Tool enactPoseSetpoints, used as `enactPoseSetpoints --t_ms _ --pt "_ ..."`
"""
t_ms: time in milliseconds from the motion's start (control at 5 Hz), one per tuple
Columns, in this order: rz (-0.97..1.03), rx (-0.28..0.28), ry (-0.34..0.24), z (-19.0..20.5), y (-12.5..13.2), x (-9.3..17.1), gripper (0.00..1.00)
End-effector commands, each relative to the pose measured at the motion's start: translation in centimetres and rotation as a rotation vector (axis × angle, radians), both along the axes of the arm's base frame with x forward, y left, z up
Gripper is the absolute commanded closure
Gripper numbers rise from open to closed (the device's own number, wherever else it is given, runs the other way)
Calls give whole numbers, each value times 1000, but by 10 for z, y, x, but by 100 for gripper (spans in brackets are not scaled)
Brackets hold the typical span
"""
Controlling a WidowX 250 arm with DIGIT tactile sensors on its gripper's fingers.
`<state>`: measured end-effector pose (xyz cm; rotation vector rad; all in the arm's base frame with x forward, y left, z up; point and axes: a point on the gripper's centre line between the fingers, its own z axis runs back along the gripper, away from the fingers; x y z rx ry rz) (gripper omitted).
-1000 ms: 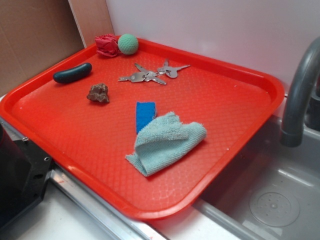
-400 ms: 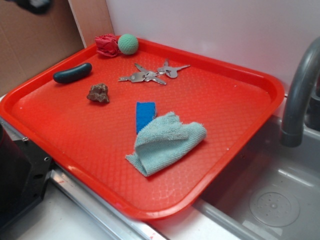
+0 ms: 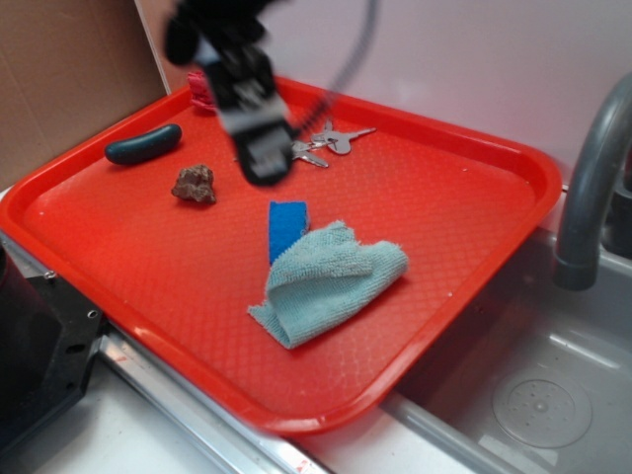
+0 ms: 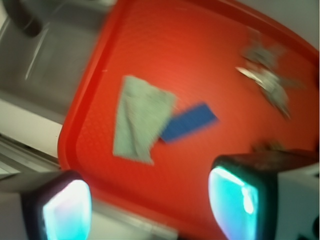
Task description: Grab the blue cloth.
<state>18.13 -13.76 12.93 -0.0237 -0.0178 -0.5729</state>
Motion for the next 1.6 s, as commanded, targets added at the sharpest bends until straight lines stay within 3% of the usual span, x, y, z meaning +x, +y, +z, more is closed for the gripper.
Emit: enactPoseSetpoints --t_ms 0,200,400,600,800,1200,1400 --pt "-243 25 -88 -41 -8 21 0" --pt "-309 28 -63 -60 0 20 0" --pt "-295 31 -2 -80 4 20 0" --pt "-334 -1 29 -101 -5 19 7" --pt "-341 -12 -9 -101 -9 17 100" --pt "-331 -2 -9 -85 -3 18 100" --pt "-208 0 16 -46 15 17 100"
